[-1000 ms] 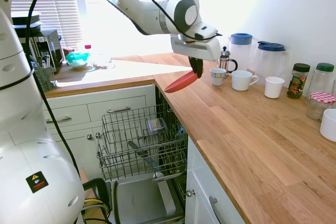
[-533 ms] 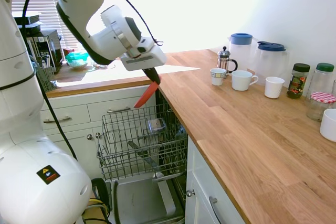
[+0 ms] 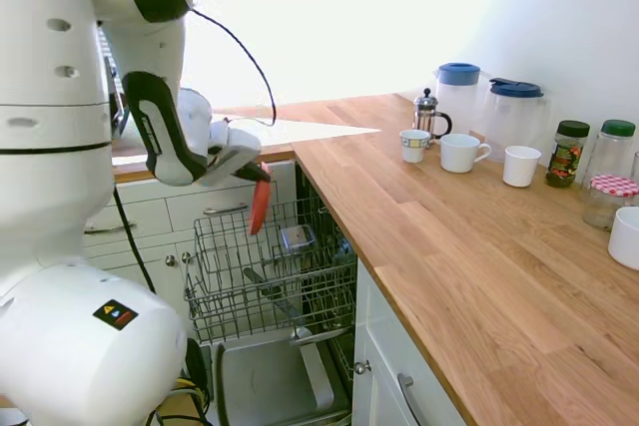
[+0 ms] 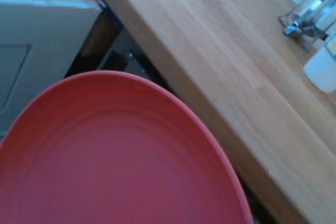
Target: Put the plate in the dishwasher
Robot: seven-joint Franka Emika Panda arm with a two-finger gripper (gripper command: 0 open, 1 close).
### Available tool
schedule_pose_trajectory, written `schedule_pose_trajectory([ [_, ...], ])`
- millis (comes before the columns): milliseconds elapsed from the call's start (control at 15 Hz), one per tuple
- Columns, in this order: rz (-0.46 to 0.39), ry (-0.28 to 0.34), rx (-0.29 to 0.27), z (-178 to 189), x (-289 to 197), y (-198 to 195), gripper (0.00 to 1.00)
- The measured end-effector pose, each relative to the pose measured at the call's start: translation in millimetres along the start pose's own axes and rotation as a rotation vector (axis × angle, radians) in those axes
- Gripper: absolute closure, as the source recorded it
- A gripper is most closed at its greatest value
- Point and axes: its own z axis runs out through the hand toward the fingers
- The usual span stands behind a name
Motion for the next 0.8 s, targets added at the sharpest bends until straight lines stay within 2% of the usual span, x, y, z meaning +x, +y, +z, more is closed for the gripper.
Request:
schedule_pose_trajectory([
  [133,-0.058,0.051,0.013,31.0,-42.2,8.2,1.00],
  [267,-0.092,0.069,0.005,49.9,-66.9,15.1,1.00],
  [800,-0.101,0.021,0.017,54.2,-99.4,-2.8,1.00],
])
